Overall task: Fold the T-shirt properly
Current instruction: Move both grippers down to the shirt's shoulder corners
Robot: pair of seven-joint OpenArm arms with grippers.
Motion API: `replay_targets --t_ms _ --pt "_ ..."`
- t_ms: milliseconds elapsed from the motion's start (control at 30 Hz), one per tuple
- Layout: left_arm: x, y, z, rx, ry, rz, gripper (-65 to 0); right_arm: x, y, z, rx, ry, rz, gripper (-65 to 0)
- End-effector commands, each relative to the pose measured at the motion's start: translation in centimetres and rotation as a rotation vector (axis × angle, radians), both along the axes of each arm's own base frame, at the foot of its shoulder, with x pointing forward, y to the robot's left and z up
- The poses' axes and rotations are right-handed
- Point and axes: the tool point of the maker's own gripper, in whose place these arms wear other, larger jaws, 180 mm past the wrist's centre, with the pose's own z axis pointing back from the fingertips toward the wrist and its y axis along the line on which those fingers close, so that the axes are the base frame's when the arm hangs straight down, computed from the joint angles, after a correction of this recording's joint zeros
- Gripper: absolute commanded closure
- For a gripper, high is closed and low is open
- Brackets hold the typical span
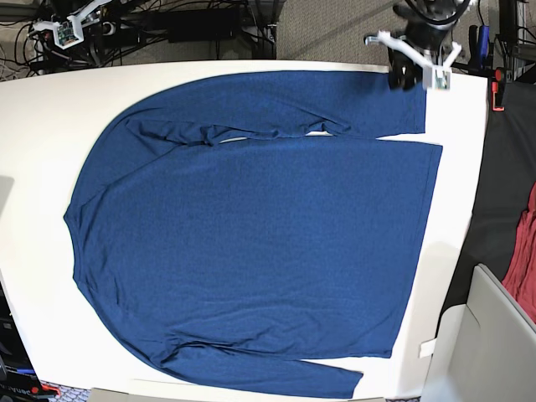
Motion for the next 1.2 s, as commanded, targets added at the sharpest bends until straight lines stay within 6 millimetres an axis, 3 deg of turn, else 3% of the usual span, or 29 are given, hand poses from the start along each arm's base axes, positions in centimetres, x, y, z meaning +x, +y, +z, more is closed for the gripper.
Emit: replay_targets --t_ms 0,133,300,600,1167 --pt "0.8 0.0 0.7 0.005 -0.021 -0.005 -14.4 0.4 0.1 1.0 0.009 -0.030 0.015 0.0" --pt "1.6 0.9 0.5 0.015 0.006 0.026 -22.6 0.9 -0.1 1.4 0.034 -0.041 0.023 0.0" --pt "2.6 4.1 1.0 0.027 -0.022 0.179 -30.4 1.6 -0.2 1.8 0.043 -0.060 0.030 0.0" --pt "4.2 4.9 0.7 0.021 0.019 0.202 -30.5 2.7 -0.5 2.4 0.033 -0.097 0.025 0.0" --pt "1.7 6.9 -5.8 0.006 0.191 0.279 -30.6 2.7 -0.4 2.5 0.044 -0.103 0.015 0.0"
